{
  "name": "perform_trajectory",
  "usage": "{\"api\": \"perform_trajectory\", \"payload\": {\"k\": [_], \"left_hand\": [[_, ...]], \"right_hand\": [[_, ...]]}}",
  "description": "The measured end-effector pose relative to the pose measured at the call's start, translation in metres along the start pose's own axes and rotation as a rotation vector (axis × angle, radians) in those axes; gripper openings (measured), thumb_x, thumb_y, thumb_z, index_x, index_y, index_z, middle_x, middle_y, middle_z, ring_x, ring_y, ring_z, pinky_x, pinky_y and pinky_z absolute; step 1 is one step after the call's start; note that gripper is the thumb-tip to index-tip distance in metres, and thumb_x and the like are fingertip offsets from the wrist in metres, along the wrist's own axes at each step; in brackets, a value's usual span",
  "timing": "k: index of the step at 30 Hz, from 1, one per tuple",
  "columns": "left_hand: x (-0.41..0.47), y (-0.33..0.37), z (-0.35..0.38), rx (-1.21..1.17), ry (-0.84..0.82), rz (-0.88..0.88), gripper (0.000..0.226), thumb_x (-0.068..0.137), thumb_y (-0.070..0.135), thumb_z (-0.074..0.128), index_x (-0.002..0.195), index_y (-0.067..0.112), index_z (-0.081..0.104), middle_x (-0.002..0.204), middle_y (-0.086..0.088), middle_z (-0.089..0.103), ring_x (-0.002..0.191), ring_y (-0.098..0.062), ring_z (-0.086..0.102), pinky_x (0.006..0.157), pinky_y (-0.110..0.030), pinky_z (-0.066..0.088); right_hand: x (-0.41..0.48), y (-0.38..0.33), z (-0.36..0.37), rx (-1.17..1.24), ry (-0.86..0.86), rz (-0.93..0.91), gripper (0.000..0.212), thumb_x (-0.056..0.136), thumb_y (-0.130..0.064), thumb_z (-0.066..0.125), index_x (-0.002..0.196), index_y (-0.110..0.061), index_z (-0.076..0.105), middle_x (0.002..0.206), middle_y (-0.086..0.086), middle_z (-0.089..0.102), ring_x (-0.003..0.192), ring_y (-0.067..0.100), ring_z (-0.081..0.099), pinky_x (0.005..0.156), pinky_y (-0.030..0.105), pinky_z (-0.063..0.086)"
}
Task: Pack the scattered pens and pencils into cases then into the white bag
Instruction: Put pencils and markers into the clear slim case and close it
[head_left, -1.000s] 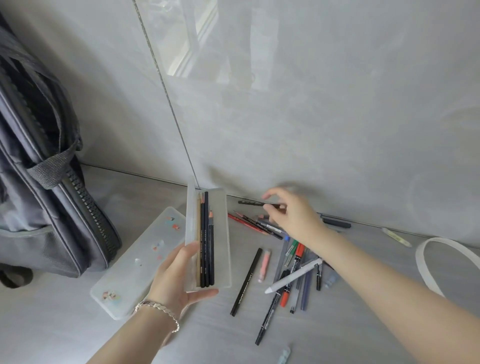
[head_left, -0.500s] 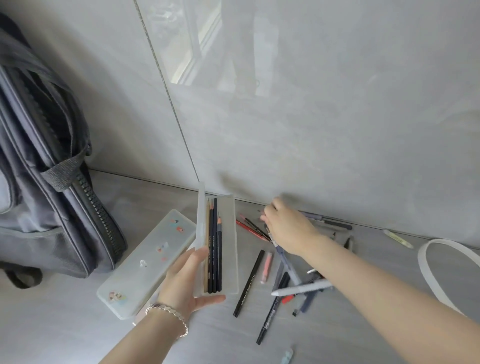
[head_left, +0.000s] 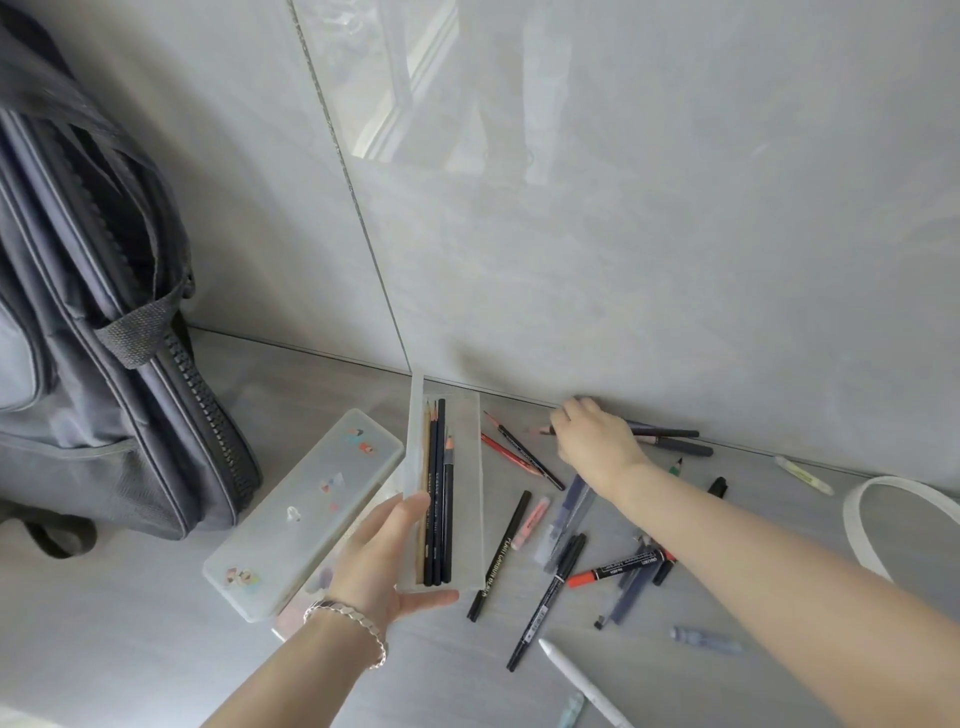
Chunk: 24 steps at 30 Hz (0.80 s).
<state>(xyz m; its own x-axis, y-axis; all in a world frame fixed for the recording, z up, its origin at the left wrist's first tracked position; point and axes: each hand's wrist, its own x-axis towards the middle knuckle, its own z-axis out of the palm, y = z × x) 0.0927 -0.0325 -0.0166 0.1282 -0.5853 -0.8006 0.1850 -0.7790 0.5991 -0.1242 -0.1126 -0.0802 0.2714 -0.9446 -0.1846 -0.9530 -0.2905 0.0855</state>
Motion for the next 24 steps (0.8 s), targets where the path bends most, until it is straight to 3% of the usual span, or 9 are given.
{"api": "perform_trajectory", "payload": {"k": [1, 3, 5, 7, 10, 13, 17, 22, 24], "left_hand": [[0.001, -0.002, 0.000, 0.007, -0.002, -0.005, 0.042, 0.085, 0.031, 0.061, 0.125, 0.022, 0.050, 0.125, 0.013, 0.036, 0.127, -0.018, 0.033, 0.061, -0.045, 0.060], [0.000, -0.006, 0.002, 0.017, -0.022, -0.014, 0.035, 0.086, 0.029, 0.060, 0.119, 0.021, 0.053, 0.125, 0.011, 0.039, 0.117, -0.014, 0.034, 0.067, -0.049, 0.058], [-0.002, -0.009, 0.005, 0.018, -0.036, -0.021, 0.025, 0.087, 0.026, 0.059, 0.111, 0.021, 0.055, 0.120, 0.010, 0.040, 0.114, -0.014, 0.033, 0.069, -0.050, 0.057], [-0.005, -0.012, 0.008, 0.036, -0.043, -0.024, 0.022, 0.087, 0.026, 0.058, 0.109, 0.021, 0.055, 0.116, 0.009, 0.040, 0.112, -0.014, 0.033, 0.068, -0.049, 0.057], [-0.011, -0.015, 0.011, 0.059, -0.061, -0.022, 0.025, 0.086, 0.027, 0.060, 0.110, 0.022, 0.056, 0.121, 0.009, 0.041, 0.116, -0.015, 0.035, 0.066, -0.048, 0.058], [-0.018, -0.018, 0.014, 0.085, -0.094, -0.013, 0.014, 0.085, 0.029, 0.061, 0.098, 0.025, 0.059, 0.121, 0.008, 0.044, 0.120, -0.016, 0.037, 0.066, -0.049, 0.058], [-0.035, -0.020, 0.020, 0.080, -0.142, 0.028, 0.008, 0.086, 0.024, 0.058, 0.093, 0.024, 0.061, 0.104, 0.015, 0.050, 0.116, -0.014, 0.037, 0.066, -0.050, 0.058], [-0.056, -0.021, 0.025, 0.046, -0.211, 0.057, 0.008, 0.087, 0.023, 0.057, 0.087, 0.024, 0.065, 0.096, 0.014, 0.055, 0.088, -0.005, 0.050, 0.073, -0.054, 0.056], [-0.064, -0.020, 0.028, 0.018, -0.200, 0.042, 0.008, 0.087, 0.021, 0.056, 0.084, 0.022, 0.063, 0.089, 0.012, 0.054, 0.080, -0.006, 0.051, 0.078, -0.057, 0.053]], "right_hand": [[-0.003, 0.001, -0.002, 0.058, 0.084, -0.010, 0.038, 0.039, -0.009, 0.087, 0.067, -0.007, 0.062, 0.061, 0.005, 0.060, 0.058, 0.020, 0.060, 0.034, 0.021, 0.037], [-0.013, 0.002, -0.012, 0.227, 0.247, -0.013, 0.032, 0.049, -0.008, 0.084, 0.072, -0.004, 0.062, 0.058, 0.006, 0.060, 0.053, 0.022, 0.059, 0.033, 0.024, 0.040], [-0.023, 0.001, -0.029, 0.492, 0.369, 0.042, 0.020, 0.076, -0.006, 0.067, 0.093, 0.001, 0.059, 0.081, 0.014, 0.064, 0.070, 0.028, 0.063, 0.053, 0.033, 0.052], [-0.034, 0.002, -0.043, 0.803, 0.411, 0.119, 0.017, 0.090, -0.011, 0.050, 0.104, -0.001, 0.052, 0.097, 0.012, 0.064, 0.084, 0.022, 0.062, 0.072, 0.027, 0.049], [-0.047, 0.000, -0.064, 1.193, 0.459, 0.324, 0.013, 0.095, -0.014, 0.043, 0.107, -0.015, 0.041, 0.082, -0.006, 0.065, 0.068, 0.000, 0.055, 0.067, 0.015, 0.041], [-0.061, -0.010, -0.080, 1.584, 0.339, 0.454, 0.019, 0.096, -0.012, 0.043, 0.111, -0.021, 0.037, 0.076, -0.004, 0.067, 0.053, 0.006, 0.050, 0.058, 0.017, 0.042], [-0.085, -0.037, -0.074, 1.442, 0.080, 0.395, 0.025, 0.095, -0.015, 0.047, 0.119, -0.016, 0.040, 0.084, 0.000, 0.067, 0.059, 0.010, 0.057, 0.050, 0.010, 0.046], [-0.108, -0.062, -0.054, 1.099, 0.024, 0.338, 0.022, 0.089, -0.023, 0.058, 0.107, -0.022, 0.045, 0.079, -0.012, 0.047, 0.065, 0.000, 0.046, 0.063, 0.012, 0.041], [-0.115, -0.068, -0.051, 1.063, 0.025, 0.330, 0.039, 0.084, -0.028, 0.065, 0.117, -0.023, 0.044, 0.096, -0.011, 0.047, 0.080, 0.002, 0.044, 0.081, 0.019, 0.044]]}}
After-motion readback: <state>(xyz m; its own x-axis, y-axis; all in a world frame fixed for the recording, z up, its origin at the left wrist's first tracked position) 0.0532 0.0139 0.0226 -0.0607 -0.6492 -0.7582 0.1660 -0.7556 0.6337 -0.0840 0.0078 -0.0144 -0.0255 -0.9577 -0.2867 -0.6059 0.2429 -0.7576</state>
